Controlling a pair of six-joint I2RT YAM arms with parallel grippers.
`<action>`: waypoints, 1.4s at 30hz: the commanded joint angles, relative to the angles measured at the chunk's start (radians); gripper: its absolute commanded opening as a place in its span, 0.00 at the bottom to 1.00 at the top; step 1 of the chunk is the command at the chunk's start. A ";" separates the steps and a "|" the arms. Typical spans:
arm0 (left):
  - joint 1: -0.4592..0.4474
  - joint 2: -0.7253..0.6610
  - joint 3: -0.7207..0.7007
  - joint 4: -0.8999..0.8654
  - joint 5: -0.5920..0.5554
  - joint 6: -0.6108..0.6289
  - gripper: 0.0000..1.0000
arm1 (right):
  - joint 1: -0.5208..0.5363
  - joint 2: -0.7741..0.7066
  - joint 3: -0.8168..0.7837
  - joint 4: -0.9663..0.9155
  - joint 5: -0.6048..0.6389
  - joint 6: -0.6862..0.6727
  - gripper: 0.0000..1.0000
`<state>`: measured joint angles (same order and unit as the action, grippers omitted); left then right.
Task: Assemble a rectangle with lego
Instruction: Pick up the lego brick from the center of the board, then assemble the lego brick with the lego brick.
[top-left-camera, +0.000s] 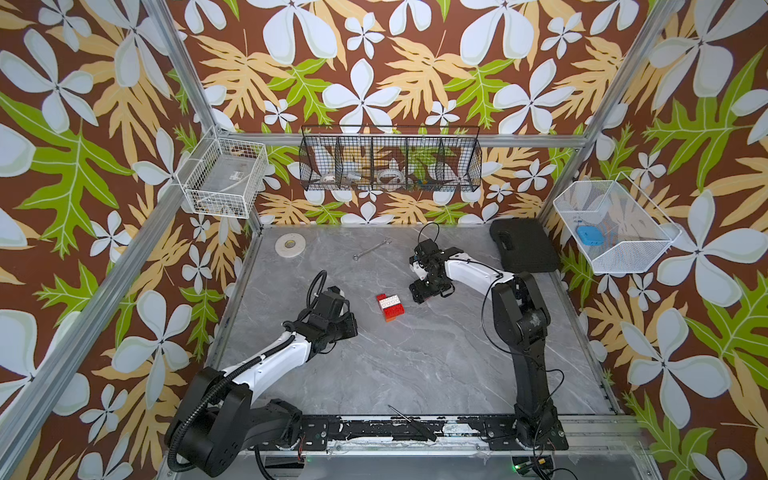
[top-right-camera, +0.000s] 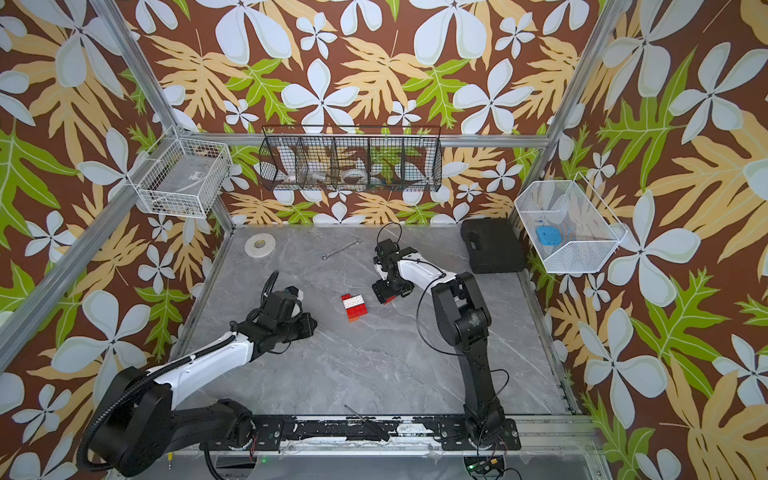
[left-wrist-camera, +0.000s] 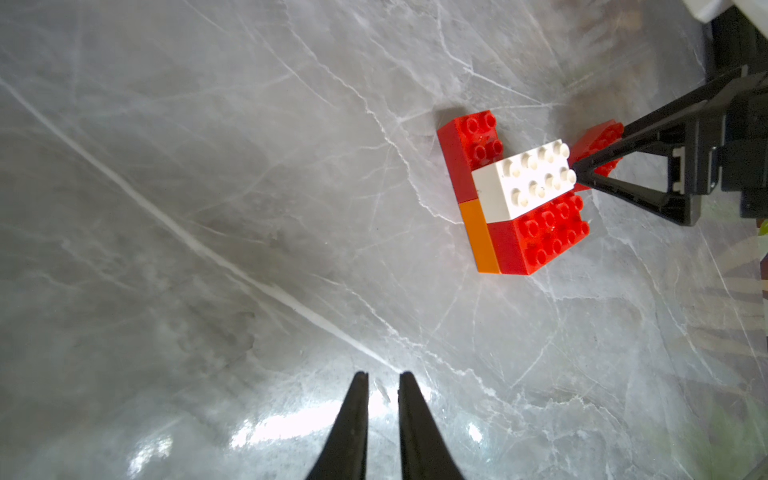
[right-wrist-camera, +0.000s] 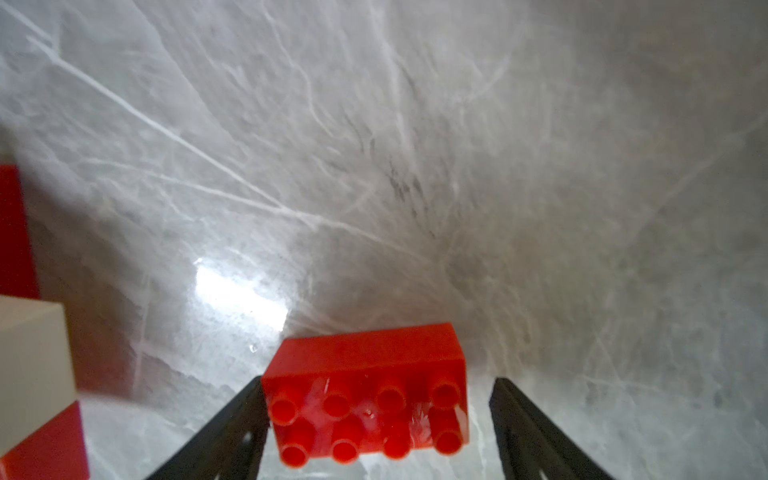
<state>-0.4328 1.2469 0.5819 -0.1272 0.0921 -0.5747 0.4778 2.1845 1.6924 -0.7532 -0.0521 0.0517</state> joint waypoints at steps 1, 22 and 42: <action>-0.001 0.001 0.002 0.001 0.009 0.001 0.18 | 0.000 0.007 0.005 -0.002 0.004 0.000 0.80; 0.000 0.004 -0.018 0.028 0.008 -0.007 0.18 | 0.005 -0.006 0.099 -0.082 -0.019 0.066 0.56; -0.024 -0.010 -0.056 0.029 -0.128 0.002 0.17 | 0.140 0.245 0.659 -0.332 -0.094 0.290 0.54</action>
<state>-0.4545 1.2346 0.5331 -0.1036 -0.0002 -0.5755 0.6048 2.4191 2.3283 -1.0496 -0.1410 0.2947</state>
